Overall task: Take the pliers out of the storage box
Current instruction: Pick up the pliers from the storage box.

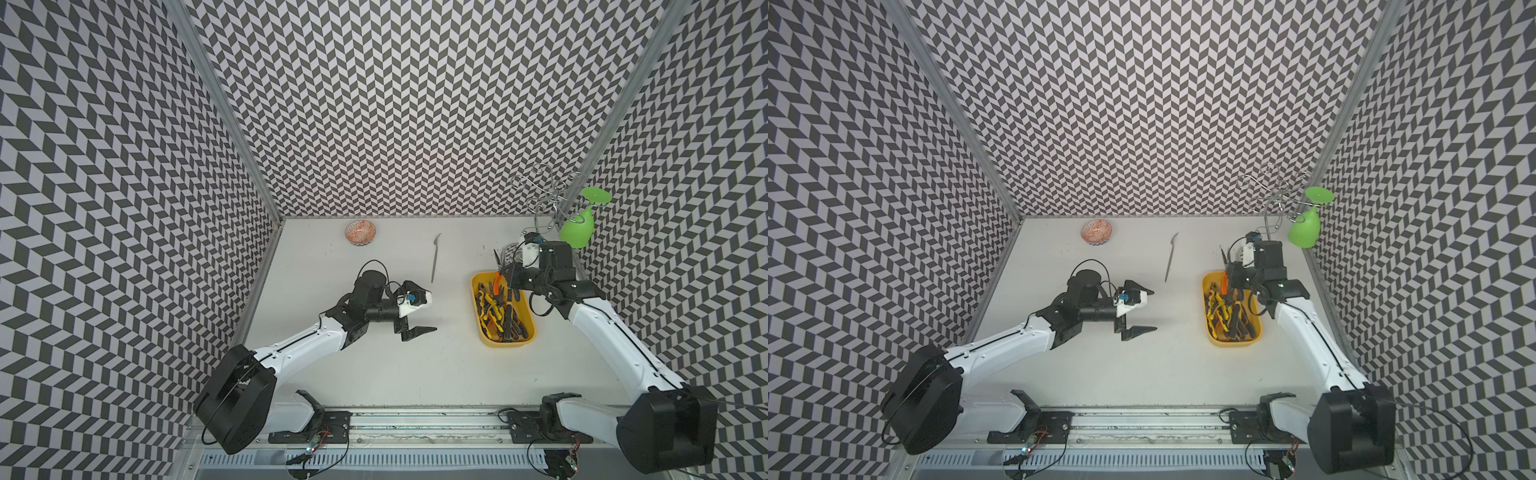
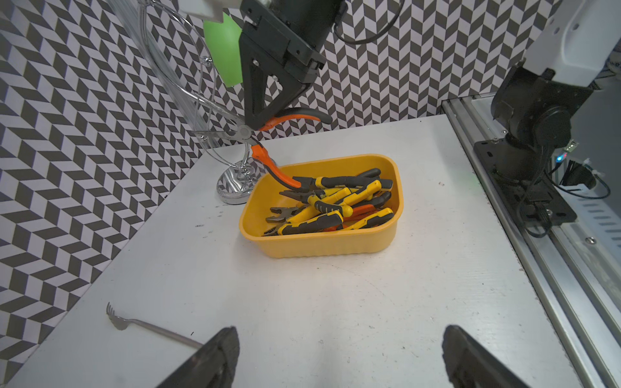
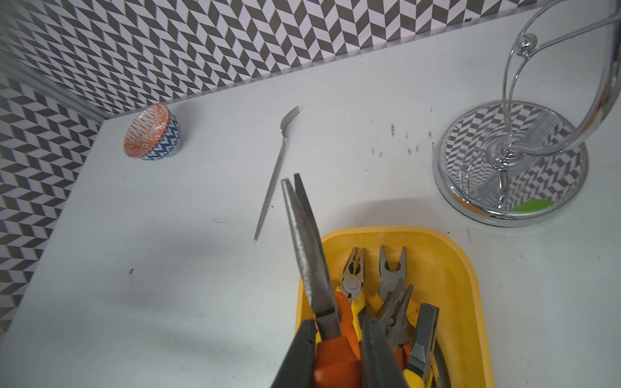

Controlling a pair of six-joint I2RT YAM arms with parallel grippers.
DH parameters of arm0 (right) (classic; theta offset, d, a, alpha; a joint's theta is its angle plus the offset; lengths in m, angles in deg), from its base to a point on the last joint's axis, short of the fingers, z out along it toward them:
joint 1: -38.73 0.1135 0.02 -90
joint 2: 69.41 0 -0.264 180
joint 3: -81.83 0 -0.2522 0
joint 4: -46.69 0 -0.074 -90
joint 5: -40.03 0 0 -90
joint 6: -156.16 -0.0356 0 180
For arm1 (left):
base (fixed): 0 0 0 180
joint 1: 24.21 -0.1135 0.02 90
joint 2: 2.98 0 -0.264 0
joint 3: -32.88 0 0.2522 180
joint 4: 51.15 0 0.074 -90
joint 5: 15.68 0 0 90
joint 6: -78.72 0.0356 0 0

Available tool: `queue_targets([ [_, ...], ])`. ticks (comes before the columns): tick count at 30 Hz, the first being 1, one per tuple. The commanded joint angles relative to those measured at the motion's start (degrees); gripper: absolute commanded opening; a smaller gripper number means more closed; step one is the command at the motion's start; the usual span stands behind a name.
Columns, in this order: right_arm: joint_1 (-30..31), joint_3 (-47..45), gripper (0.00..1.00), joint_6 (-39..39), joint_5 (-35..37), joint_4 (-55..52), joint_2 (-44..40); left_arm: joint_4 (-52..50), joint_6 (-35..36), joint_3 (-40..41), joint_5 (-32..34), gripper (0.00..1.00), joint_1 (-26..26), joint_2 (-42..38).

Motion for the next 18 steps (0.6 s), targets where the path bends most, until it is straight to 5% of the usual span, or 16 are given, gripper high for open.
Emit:
queue_targets([
  [1,-0.87,-1.13,0.00,-1.85,-8.57,8.38,-3.22,4.95,-12.83,-1.98,4.90,0.98,-0.01,0.67],
  [6,-1.92,-3.44,0.00,-4.10,-16.32,13.02,-4.32,12.35,-27.18,-4.05,6.46,0.98,-0.36,2.01],
  [13,-2.33,-6.23,0.00,-5.27,-28.42,20.42,-5.40,25.81,-53.38,-7.62,-0.16,0.98,-4.29,9.45],
  [18,-2.34,-8.65,0.00,-8.73,-38.82,27.22,-6.17,29.88,-53.16,-9.72,-6.21,0.98,-5.30,12.22],
])
